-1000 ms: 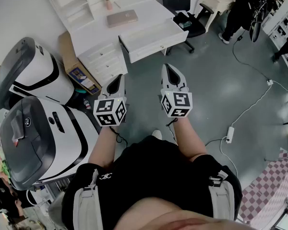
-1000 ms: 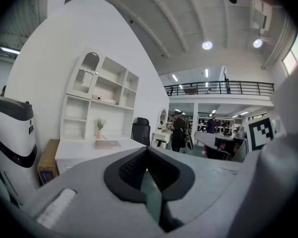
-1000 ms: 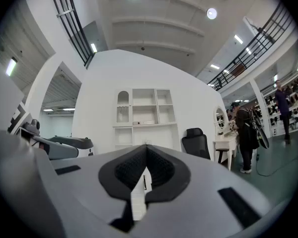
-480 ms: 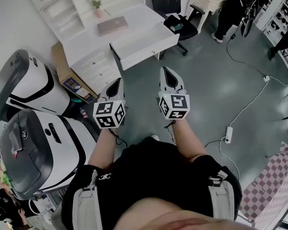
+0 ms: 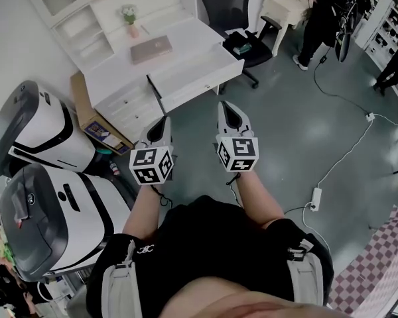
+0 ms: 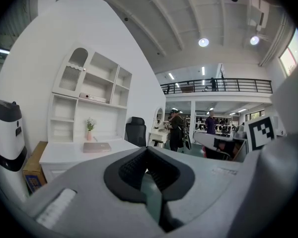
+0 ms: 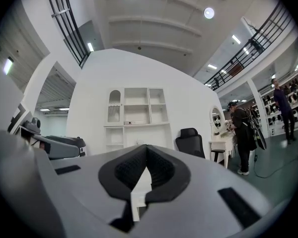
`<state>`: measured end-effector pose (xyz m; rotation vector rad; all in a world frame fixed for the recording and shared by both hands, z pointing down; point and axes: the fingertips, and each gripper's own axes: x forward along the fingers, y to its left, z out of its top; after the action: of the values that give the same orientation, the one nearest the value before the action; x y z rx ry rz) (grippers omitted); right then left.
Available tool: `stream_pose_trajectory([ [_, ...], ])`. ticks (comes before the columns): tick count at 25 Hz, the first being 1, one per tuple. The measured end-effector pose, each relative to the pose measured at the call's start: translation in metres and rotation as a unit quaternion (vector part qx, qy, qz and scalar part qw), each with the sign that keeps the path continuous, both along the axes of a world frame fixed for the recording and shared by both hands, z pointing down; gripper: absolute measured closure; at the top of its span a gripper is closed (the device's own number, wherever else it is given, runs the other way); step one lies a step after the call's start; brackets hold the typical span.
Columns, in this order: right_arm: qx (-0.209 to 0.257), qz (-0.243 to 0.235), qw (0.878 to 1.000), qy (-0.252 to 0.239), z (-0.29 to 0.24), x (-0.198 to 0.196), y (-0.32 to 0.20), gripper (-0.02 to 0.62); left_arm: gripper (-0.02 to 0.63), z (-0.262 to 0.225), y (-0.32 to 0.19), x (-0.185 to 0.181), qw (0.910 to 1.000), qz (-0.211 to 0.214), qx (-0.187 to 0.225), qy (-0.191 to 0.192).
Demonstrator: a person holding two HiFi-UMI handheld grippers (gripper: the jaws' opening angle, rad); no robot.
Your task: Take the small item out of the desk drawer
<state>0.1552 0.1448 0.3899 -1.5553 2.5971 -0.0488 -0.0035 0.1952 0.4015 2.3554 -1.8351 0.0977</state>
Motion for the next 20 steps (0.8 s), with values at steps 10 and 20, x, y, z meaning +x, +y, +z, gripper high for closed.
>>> stream_pose_trajectory([
  [10, -0.008, -0.015, 1.0, 0.005, 0.011, 0.014, -0.03, 0.598, 0.592, 0.012, -0.023, 0.019, 0.9999, -0.01, -0.005, 0.001],
  [20, 0.001, -0.003, 1.0, 0.013, 0.015, 0.01, -0.079, 0.598, 0.592, 0.019, -0.075, 0.014, 1.0, 0.008, 0.003, -0.004],
])
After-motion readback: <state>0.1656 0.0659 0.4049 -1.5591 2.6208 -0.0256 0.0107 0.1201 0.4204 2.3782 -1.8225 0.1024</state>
